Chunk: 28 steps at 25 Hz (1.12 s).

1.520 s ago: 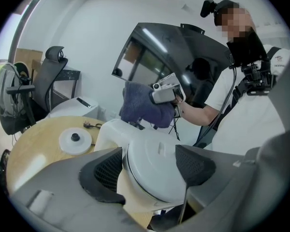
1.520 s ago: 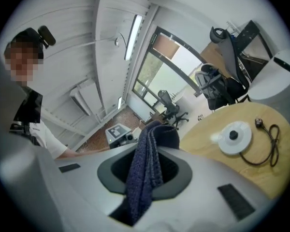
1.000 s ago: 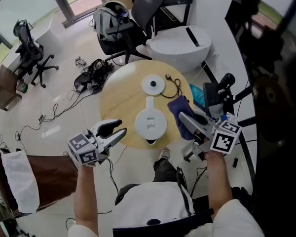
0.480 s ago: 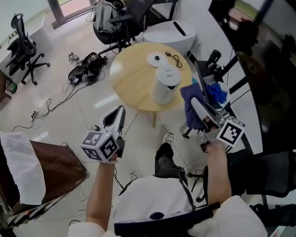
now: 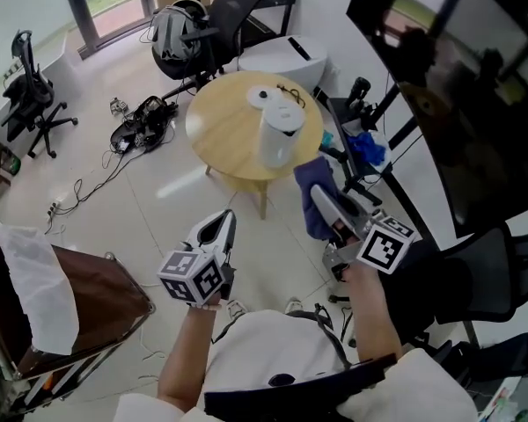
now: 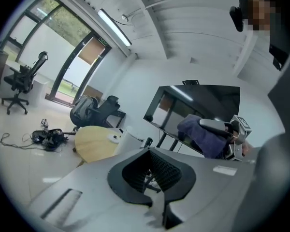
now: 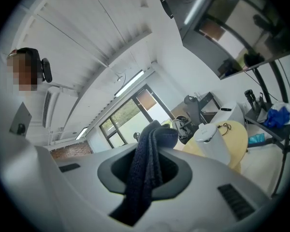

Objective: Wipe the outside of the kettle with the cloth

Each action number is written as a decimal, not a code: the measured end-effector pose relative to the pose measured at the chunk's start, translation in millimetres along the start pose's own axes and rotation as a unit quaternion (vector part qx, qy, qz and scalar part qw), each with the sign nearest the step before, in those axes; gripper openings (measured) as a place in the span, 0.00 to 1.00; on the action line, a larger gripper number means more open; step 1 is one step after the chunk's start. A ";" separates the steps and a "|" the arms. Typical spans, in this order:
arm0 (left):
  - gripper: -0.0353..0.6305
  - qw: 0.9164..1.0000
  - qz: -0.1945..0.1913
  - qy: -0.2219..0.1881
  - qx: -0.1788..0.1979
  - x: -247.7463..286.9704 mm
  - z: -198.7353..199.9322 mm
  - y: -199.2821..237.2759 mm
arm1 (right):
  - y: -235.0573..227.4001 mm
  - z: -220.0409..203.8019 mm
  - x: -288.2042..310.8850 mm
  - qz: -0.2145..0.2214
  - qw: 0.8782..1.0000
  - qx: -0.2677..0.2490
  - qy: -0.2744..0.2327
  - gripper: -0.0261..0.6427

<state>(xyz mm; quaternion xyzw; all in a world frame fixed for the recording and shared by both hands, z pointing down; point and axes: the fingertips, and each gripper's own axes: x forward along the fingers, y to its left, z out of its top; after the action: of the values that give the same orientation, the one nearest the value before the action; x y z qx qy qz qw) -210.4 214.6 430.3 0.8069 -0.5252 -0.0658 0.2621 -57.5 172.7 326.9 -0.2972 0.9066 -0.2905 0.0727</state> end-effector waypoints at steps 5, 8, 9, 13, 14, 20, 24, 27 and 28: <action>0.05 1.000 0.015 0.013 -0.003 -3.2 -21.3 -23.5 | -10.9 -29.8 -38.2 -0.042 0.998 -0.044 0.033 0.14; 0.05 0.999 0.023 0.024 0.003 4.9 -38.1 -47.8 | -33.1 -52.9 -72.1 -0.075 0.993 -0.067 0.057 0.14; 0.05 0.999 0.027 0.026 0.009 8.8 -42.5 -57.8 | -40.7 -59.1 -84.2 -0.080 0.993 -0.066 0.063 0.14; 0.05 0.998 0.053 0.033 0.033 13.7 -53.8 -87.6 | -61.3 -75.8 -123.4 -0.086 0.993 -0.042 0.067 0.14; 0.05 0.997 0.061 0.036 0.037 13.7 -55.9 -93.2 | -64.9 -76.7 -130.7 -0.084 0.994 -0.037 0.064 0.14; 0.05 0.991 0.108 0.045 0.065 6.8 -70.5 -117.5 | -72.5 -94.1 -153.0 -0.060 0.995 -0.023 0.078 0.14; 0.05 0.991 0.114 0.040 0.061 0.4 -78.4 -131.4 | -58.7 -100.1 -156.0 -0.039 0.996 -0.014 0.081 0.14; 0.05 0.991 0.104 0.041 0.068 -9.4 -76.8 -136.1 | -41.2 -95.9 -154.8 -0.033 0.997 -0.021 0.066 0.14; 0.05 0.992 0.101 0.037 0.069 -13.0 -73.0 -135.8 | -35.4 -93.1 -152.1 -0.033 0.997 -0.027 0.061 0.14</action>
<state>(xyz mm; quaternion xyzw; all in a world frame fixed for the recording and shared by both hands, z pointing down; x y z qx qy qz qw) -77.9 294.1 423.6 0.7680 -0.5971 0.0276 0.2300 55.4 282.9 417.3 -0.3102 0.9066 -0.2861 0.0003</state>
